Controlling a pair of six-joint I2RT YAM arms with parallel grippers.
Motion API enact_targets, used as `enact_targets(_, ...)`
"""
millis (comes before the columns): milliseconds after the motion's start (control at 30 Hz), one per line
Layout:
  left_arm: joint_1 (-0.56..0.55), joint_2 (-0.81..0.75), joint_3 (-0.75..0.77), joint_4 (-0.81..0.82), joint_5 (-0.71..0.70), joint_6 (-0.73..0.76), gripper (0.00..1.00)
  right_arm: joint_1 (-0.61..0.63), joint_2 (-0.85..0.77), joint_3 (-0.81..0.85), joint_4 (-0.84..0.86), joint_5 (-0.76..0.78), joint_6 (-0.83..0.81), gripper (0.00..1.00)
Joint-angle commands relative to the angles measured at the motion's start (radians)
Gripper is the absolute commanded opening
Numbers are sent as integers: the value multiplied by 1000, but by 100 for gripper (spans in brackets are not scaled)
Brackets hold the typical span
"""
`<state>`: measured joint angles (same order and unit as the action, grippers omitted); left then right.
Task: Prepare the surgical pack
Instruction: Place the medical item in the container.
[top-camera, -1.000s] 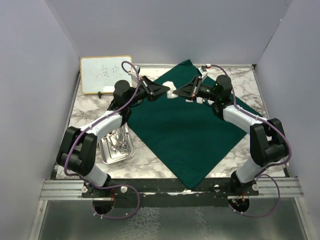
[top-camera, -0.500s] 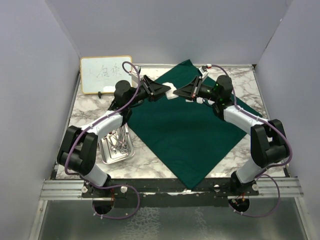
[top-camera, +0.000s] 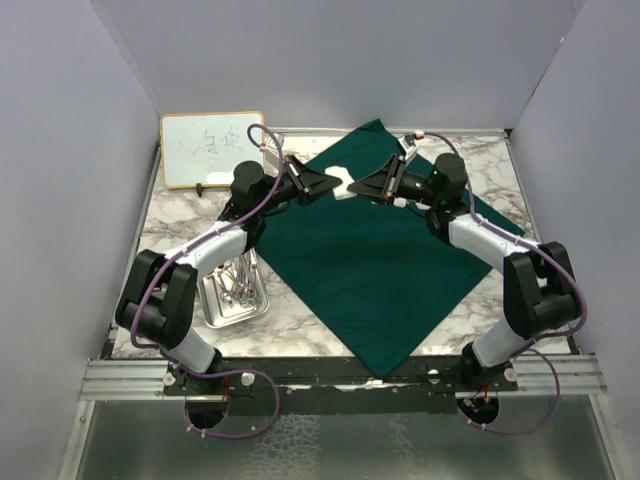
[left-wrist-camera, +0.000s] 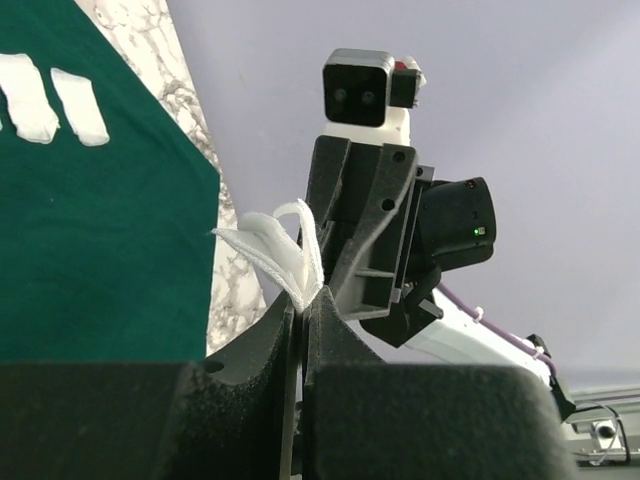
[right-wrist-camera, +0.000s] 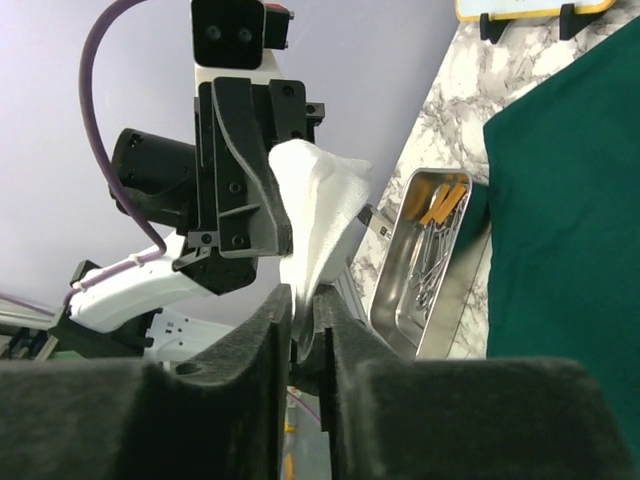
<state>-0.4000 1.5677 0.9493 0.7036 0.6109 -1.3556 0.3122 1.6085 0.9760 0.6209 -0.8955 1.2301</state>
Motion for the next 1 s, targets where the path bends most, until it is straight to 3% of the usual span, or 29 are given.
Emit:
enact_targets(0, 21, -39, -13, -21, -24, 68, 0, 2, -46, -15, -16, -18, -51, 23)
enact_targets(133, 75, -89, -58, -74, -5, 160, 0, -1, -91, -25, -133, -28, -172, 39)
enact_targets(267, 155, -181, -115, -274, 15, 353, 0, -15, -175, -32, -374, 24, -404, 51)
enact_targets(400, 258, -272, -148, -612, 9, 571, 0, -33, -255, -16, -591, 96, -614, 55)
enact_targets(500, 368, -355, -201, -770, -17, 641, 0, -33, -330, 5, -704, 122, -724, 55)
enact_targets(600, 512, -458, -282, -862, -29, 608, 0, -33, -411, 30, -802, 201, -810, 58)
enact_targets(700, 604, -576, -343, -977, -138, 510, 0, -33, -489, 42, -872, 309, -872, 63)
enact_targets(800, 618, -664, -395, -957, -208, 405, 0, -33, -544, 33, -869, 348, -884, 67)
enact_targets(900, 619, -652, -409, -990, -288, 348, 0, -33, -564, 12, -847, 353, -886, 69)
enact_targets(967, 619, -624, -453, -867, -250, 329, 0, -33, -563, 13, -855, 370, -889, 69)
